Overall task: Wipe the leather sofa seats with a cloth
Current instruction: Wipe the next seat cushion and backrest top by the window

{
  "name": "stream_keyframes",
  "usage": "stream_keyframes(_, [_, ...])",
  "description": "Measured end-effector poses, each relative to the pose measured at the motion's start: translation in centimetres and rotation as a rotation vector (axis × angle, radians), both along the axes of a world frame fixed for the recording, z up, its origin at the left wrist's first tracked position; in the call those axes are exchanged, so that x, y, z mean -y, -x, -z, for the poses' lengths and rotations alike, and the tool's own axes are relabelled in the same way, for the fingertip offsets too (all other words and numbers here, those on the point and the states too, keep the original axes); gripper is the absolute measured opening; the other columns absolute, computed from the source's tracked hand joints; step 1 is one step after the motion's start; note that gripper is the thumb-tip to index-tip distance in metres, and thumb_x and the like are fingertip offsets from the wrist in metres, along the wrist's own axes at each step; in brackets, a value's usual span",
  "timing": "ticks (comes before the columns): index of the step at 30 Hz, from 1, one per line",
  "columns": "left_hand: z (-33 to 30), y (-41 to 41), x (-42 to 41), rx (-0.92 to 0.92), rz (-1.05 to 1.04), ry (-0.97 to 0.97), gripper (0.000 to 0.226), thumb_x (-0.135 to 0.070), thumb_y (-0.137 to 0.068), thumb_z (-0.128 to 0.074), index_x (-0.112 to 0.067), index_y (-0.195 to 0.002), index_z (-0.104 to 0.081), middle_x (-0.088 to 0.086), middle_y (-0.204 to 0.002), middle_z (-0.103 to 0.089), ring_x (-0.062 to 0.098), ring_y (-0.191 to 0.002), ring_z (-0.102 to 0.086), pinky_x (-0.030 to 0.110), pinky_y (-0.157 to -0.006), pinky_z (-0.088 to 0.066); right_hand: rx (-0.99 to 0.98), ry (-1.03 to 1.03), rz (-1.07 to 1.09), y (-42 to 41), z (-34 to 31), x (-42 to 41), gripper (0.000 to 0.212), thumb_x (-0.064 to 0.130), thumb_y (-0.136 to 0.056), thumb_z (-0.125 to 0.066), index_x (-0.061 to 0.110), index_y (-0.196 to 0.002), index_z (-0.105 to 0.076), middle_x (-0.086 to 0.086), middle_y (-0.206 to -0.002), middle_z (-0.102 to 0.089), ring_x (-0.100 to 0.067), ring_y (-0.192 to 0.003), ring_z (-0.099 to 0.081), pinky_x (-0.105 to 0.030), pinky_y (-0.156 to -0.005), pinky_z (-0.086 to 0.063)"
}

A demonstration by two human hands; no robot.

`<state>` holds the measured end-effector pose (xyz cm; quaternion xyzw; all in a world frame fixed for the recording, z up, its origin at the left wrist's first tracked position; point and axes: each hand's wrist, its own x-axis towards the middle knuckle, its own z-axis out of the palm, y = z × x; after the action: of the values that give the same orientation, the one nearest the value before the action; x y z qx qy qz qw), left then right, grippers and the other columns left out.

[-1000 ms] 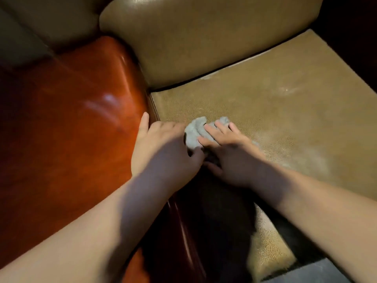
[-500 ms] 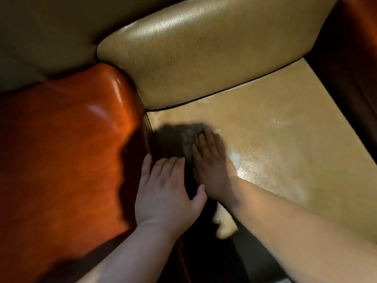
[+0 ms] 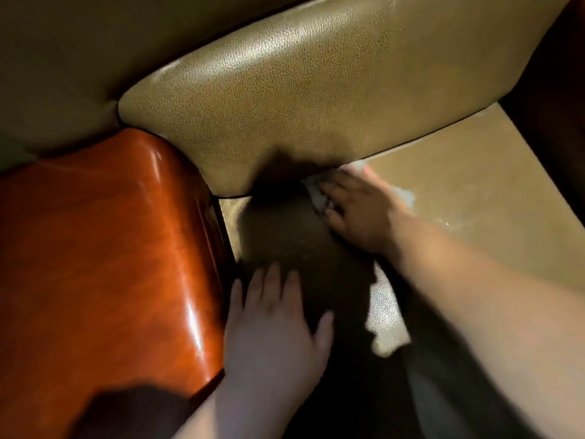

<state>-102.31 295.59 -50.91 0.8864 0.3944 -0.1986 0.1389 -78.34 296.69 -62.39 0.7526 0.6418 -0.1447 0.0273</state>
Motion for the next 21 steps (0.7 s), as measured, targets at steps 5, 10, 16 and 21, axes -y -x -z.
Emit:
stream_keyframes(5, [7.9,-7.6,-6.9,0.271,-0.281,-0.004,0.076,-0.06,-0.1,-0.041,-0.019,-0.163,-0.029,0.007,-0.17,-0.027,0.025,-0.158,-0.018,0.047,-0.129,-0.022,0.014,-0.014,0.181,-1.7,-0.4,0.7,0.067,0.05,-0.095,-0.034,0.015,-0.149,-0.054,-0.009,-0.152,-0.052,-0.03,-0.146,-0.039,-0.052,-0.125,-0.021])
stream_keyframes(10, [14.2,-6.5,-7.5,0.576,-0.532,-0.064,0.068,-0.044,-0.096,-0.043,-0.007,-0.153,-0.047,0.02,-0.159,-0.045,0.037,-0.149,-0.04,0.06,-0.118,-0.036,-0.106,-0.218,0.064,5.2,1.6,0.3,0.056,0.03,-0.098,-0.053,0.005,-0.147,-0.055,-0.022,-0.15,-0.051,-0.043,-0.14,-0.046,-0.051,-0.121,-0.03])
stream_keyframes(16, [13.9,-6.4,-7.3,0.441,-0.42,-0.212,0.072,-0.039,-0.089,-0.045,-0.011,-0.155,-0.046,0.015,-0.16,-0.045,0.033,-0.152,-0.034,0.059,-0.123,-0.029,-0.096,-0.127,-0.071,-2.1,2.1,0.7,0.062,0.044,-0.101,-0.035,0.013,-0.151,-0.053,-0.011,-0.157,-0.049,-0.036,-0.142,-0.047,-0.051,-0.122,-0.031])
stream_keyframes(21, [14.3,-6.8,-7.1,0.415,-0.42,-0.257,0.076,-0.045,-0.088,-0.045,-0.014,-0.157,-0.046,0.015,-0.162,-0.043,0.037,-0.152,-0.035,0.058,-0.124,-0.025,0.009,-0.157,0.223,-12.8,1.7,6.8,0.059,0.037,-0.102,-0.034,0.008,-0.151,-0.047,-0.017,-0.153,-0.049,-0.038,-0.139,-0.045,-0.051,-0.12,-0.031])
